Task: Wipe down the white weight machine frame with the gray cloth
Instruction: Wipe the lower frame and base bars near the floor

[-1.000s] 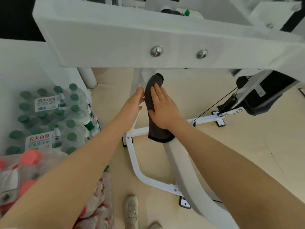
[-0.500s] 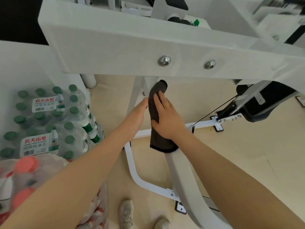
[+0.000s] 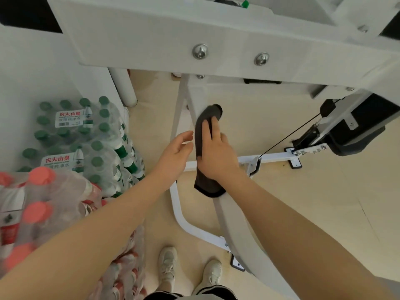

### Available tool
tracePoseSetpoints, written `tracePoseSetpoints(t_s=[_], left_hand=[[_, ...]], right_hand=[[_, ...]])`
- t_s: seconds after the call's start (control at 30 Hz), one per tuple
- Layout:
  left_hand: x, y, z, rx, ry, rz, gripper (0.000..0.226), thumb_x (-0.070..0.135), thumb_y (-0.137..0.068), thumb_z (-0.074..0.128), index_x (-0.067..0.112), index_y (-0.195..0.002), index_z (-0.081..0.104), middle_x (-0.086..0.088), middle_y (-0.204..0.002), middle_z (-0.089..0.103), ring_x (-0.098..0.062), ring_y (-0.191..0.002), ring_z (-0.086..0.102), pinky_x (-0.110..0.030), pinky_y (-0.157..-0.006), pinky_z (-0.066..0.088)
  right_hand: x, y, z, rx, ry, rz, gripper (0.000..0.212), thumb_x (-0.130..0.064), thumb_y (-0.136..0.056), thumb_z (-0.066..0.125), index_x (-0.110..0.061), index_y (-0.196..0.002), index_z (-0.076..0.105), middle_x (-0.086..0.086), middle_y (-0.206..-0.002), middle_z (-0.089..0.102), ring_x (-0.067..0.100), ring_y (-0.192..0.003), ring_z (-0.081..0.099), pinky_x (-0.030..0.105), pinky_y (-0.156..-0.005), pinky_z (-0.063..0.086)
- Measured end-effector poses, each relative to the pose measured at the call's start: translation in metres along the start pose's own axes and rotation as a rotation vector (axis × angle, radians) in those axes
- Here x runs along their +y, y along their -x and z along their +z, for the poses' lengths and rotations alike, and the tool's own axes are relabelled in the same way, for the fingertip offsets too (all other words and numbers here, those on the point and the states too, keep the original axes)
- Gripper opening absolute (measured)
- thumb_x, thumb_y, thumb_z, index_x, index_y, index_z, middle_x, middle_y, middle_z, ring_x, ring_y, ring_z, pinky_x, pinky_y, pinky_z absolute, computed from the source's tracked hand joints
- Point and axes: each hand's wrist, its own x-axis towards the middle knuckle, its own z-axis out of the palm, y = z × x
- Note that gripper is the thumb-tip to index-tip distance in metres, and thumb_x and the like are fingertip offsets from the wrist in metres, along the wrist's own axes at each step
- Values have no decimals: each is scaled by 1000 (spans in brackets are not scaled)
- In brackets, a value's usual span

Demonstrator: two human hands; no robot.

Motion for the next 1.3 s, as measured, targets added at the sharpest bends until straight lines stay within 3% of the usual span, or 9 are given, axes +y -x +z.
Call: tracePoseSetpoints(t_s=[0.27,0.37,0.47,0.57,0.67,0.83,1.0,1.13,1.3], left_hand=[[-6,25,19,-77,63,-49,27,24,-98,36,32,-121,47,21,-113,54,-1,-104,54,-18,-83,42],[-9,37,25,-89,8,-46,33,28,-99,35,28,-130,45,15,-129,49,-4,-115,49,-27,-98,38],[-9,53,29,-63,-31,-26,32,25,-98,36,27,-128,48,16,-125,50,-4,-118,45,-24,-100,33],[-9,72,35,-45,-65,-13,24,23,-96,41,30,-115,54,25,-106,54,3,-105,50,-18,-90,35],[-14,95,46,-70,-100,-1,32,29,-95,46,28,-127,48,27,-106,50,14,-95,47,-11,-81,35],[-9,119,83,108,19,-48,46,22,-93,50,16,-137,40,12,-120,45,-1,-111,44,-15,-91,32],[-19,155,115,138,-88,-25,45,22,-94,47,20,-137,37,3,-144,30,-10,-126,34,-25,-103,29],[-23,184,127,91,-167,0,39,10,-93,44,17,-131,46,1,-142,28,-10,-114,37,-18,-89,30],[-7,219,144,41,-396,122,36,14,-92,48,19,-128,49,0,-151,17,-13,-137,19,-13,-96,17]], right_hand=[[19,83,9,-60,-97,-78,92,-21,-84,55,-14,-147,-11,5,-153,-24,24,-141,7,32,-99,38],[30,152,19,-126,-57,-34,96,-28,-84,55,-17,-146,-17,3,-153,-24,27,-121,41,26,-70,41],[47,192,21,-206,-11,28,99,-40,-85,56,-19,-145,-19,4,-150,20,26,-86,59,30,-61,45],[62,190,13,-200,-125,43,97,-50,-80,60,-19,-148,-2,2,-110,57,25,-84,60,30,-63,44],[60,182,15,-150,-196,22,81,-53,-78,59,-13,-139,24,2,-101,60,23,-85,58,28,-61,35],[87,232,25,-13,17,12,54,-58,-76,56,-19,-111,42,-6,-81,53,21,-72,56,28,-58,33],[146,296,27,96,246,5,65,-54,-81,56,-18,-132,37,2,-120,54,25,-103,53,34,-86,34],[182,338,27,176,243,116,68,-50,-84,57,-13,-138,38,6,-133,50,28,-117,48,38,-102,29],[189,362,13,261,68,122,40,-25,-90,56,-14,-129,52,6,-130,55,28,-118,47,33,-94,31]])
